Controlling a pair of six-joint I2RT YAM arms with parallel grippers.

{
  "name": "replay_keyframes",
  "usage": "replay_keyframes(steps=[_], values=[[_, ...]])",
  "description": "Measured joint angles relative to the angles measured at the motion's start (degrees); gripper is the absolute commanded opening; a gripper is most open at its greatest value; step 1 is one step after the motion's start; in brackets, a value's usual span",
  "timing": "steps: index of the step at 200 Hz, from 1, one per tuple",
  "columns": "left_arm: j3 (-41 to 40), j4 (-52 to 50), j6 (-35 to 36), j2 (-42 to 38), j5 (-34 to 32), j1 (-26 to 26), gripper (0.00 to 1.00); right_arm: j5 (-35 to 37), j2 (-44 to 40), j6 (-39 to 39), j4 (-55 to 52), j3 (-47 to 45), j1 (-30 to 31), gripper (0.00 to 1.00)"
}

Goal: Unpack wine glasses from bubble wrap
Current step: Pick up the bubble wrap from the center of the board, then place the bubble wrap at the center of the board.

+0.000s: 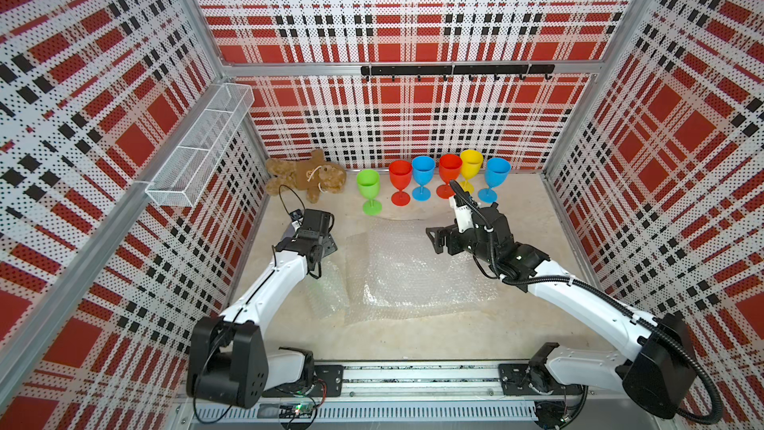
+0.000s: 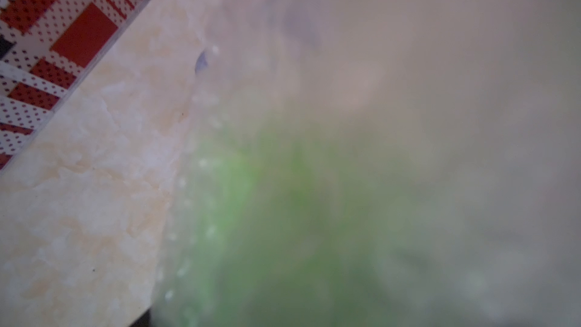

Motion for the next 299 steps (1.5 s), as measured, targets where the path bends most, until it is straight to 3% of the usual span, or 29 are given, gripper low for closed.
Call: replay_keyframes(steps=[47, 91, 113, 143, 175, 199, 207, 210, 267, 299], values=[[13.46, -0.02, -0.55, -6.01, 7.96, -3.37, 0.68, 2.64, -4.48, -0.04, -4.87, 1.64, -0.31, 1.0], [20.48, 7.1, -4.85, 5.25, 14.32, -25.44, 0.68, 1.51, -7.96, 1.66, -6.67, 0.76, -5.97, 1.0], [20.06, 10.93, -8.22, 14.19, 18.43, -30.62, 0.66, 0.17, -9.75, 3.26, -6.8, -0.9, -8.85, 1.0], [19.39, 12.81, -13.16, 24.09, 21.62, -31.28, 0.7, -1.57, -9.94, 4.24, -7.26, -1.84, -9.29, 1.0], [18.23, 13.14, -16.5, 26.86, 22.14, -31.26, 0.73, -3.21, -9.94, 4.72, -7.21, -4.09, -9.31, 1.0], [18.23, 13.07, -17.31, 28.39, 21.2, -30.67, 0.86, -4.57, -9.44, 4.87, -7.15, -5.14, -9.35, 1.0], [18.23, 13.05, -17.31, 29.16, 21.0, -30.32, 0.93, -5.07, -8.96, 4.85, -7.08, -5.14, -9.35, 1.0], [18.23, 13.03, -17.18, 29.4, 20.9, -30.16, 1.0, -5.27, -8.72, 4.85, -7.04, -5.14, -9.35, 1.0], [18.25, 13.38, -16.09, 28.63, 20.39, -29.2, 0.98, -6.34, -7.65, 4.79, -6.69, -5.14, -9.35, 1.0], [16.59, 15.34, -13.97, 21.44, 19.12, -28.87, 0.98, -8.26, -7.67, 4.07, -6.64, -5.14, -9.35, 1.0]])
